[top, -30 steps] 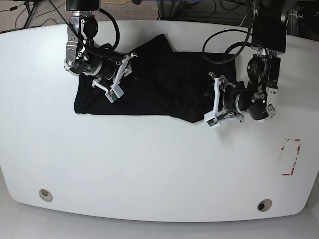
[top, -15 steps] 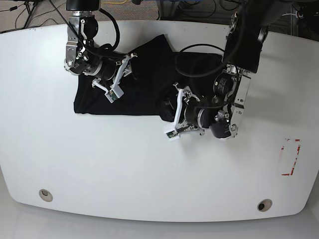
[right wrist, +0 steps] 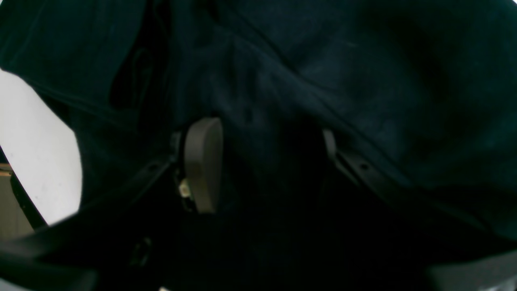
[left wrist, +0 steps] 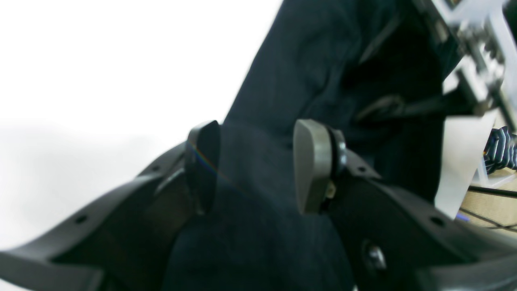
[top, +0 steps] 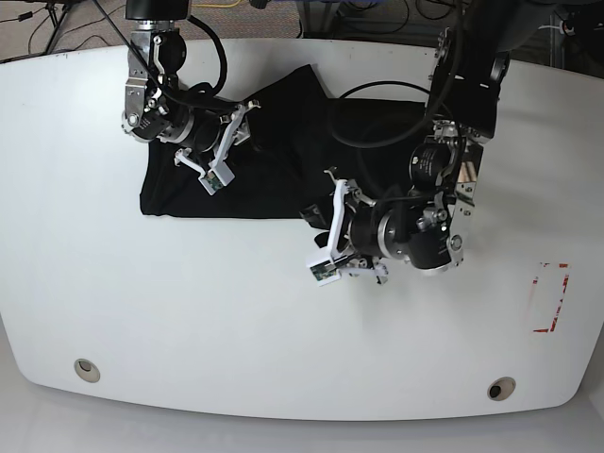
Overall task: Layout the t-shirt on the table in an organized manner, then fold the t-shirt properly
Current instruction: 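Release the fold and pull the left gripper back to the folded edge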
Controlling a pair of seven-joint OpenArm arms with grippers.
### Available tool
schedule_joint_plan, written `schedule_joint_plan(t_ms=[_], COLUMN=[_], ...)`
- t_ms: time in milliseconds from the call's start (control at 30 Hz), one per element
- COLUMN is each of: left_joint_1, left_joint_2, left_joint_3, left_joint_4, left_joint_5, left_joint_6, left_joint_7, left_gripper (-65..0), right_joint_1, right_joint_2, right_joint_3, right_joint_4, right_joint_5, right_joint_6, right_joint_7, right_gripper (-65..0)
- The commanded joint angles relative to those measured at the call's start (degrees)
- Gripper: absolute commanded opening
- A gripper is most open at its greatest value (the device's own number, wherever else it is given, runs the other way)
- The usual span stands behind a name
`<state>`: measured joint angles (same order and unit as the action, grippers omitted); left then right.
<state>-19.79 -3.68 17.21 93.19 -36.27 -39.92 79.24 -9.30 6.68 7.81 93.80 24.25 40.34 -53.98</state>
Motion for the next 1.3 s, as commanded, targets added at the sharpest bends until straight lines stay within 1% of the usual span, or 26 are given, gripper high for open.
schedule_joint_plan(t_ms=[0, 400, 600, 700, 800, 933, 1067, 1167, 1267], left_joint_1=[0.9, 11.9, 15.6, 16.0, 15.9, 16.0, 15.9, 15.9, 15.8], left_joint_2=[-1.6, -11.5, -14.8, -15.4, -15.6, -15.6, -15.5, -15.4, -15.4], left_joint_3=[-0.1, -0.3, 0.0, -0.4, -1.4, -6.8, -11.9, -15.9, -18.5], left_joint_4=[0.7, 0.5, 0.7, 1.3, 3.6, 9.3, 13.2, 14.0, 13.8], left_joint_5=[-0.4, -0.4, -0.4, -0.9, -3.3, -7.8, -10.3, -10.8, -10.1], left_joint_6=[-0.1, -0.1, -0.1, -0.1, -0.1, -0.1, -0.1, -0.1, -0.1], left_joint_7=[-0.1, -0.6, -4.5, -4.5, -4.5, -4.3, -2.6, -2.2, -2.2], left_gripper=[-38.5, -38.5, -38.5, -38.5, -38.6, -38.6, -38.6, -38.6, -38.6], right_joint_1=[0.0, 0.2, 0.3, 0.3, 0.3, 0.4, 0.9, 1.0, 1.1], right_joint_2=[0.3, 0.3, 0.3, 0.3, 0.3, 0.3, 0.3, 0.3, 0.3], right_joint_3=[0.1, 0.1, 0.1, 0.1, 0.1, 0.1, 0.1, 0.1, 0.1], right_joint_4=[0.5, 0.5, 0.5, 0.5, 0.6, 0.6, 0.6, 0.6, 0.6], right_joint_5=[-1.1, -1.1, -1.1, -1.1, -1.1, -1.1, -1.1, -1.1, -1.1], right_joint_6=[-0.3, -0.3, -0.3, -0.3, -0.3, -0.3, -0.3, -0.3, -0.3], right_joint_7=[-1.1, -1.1, -1.1, -1.1, -1.1, -1.1, -1.1, -1.1, -1.1], right_gripper=[-35.2, -35.2, -35.2, -35.2, -35.2, -35.2, -35.2, -35.2, -35.2])
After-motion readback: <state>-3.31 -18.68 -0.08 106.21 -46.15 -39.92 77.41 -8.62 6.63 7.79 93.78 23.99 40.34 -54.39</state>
